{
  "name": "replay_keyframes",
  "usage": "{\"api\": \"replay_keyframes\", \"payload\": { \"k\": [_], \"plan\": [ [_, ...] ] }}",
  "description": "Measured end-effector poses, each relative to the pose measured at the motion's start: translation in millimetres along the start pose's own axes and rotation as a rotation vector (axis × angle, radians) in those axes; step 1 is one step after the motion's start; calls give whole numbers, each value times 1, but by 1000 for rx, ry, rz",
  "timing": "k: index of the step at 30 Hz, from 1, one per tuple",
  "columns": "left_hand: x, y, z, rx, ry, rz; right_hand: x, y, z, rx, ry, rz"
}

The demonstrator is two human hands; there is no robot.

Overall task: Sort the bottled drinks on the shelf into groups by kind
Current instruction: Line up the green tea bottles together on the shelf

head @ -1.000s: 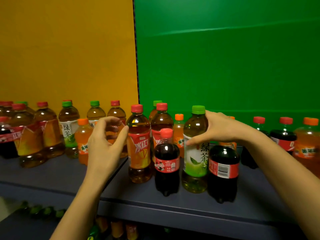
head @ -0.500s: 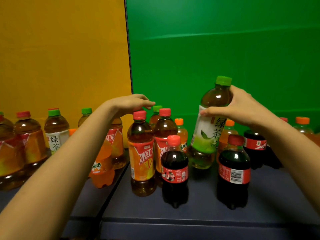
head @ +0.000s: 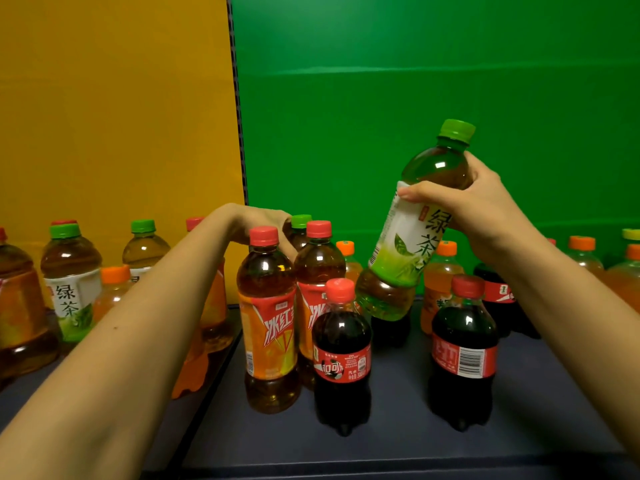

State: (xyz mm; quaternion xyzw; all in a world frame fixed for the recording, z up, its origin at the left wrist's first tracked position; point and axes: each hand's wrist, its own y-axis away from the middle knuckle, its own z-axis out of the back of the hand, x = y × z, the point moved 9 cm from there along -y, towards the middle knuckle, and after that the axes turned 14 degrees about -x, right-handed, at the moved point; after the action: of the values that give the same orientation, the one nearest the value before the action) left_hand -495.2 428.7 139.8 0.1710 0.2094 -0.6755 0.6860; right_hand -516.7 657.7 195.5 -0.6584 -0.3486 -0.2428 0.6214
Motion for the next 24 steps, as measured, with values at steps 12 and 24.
{"api": "replay_keyframes", "payload": {
  "k": [12,24],
  "plan": [
    [-1,7,43,-357,200,-145,0,3,-3,9,-21,-39],
    [-60,52,123,-898,610,-389,22,-2,-3,-80,-117,-2]
  ]
}}
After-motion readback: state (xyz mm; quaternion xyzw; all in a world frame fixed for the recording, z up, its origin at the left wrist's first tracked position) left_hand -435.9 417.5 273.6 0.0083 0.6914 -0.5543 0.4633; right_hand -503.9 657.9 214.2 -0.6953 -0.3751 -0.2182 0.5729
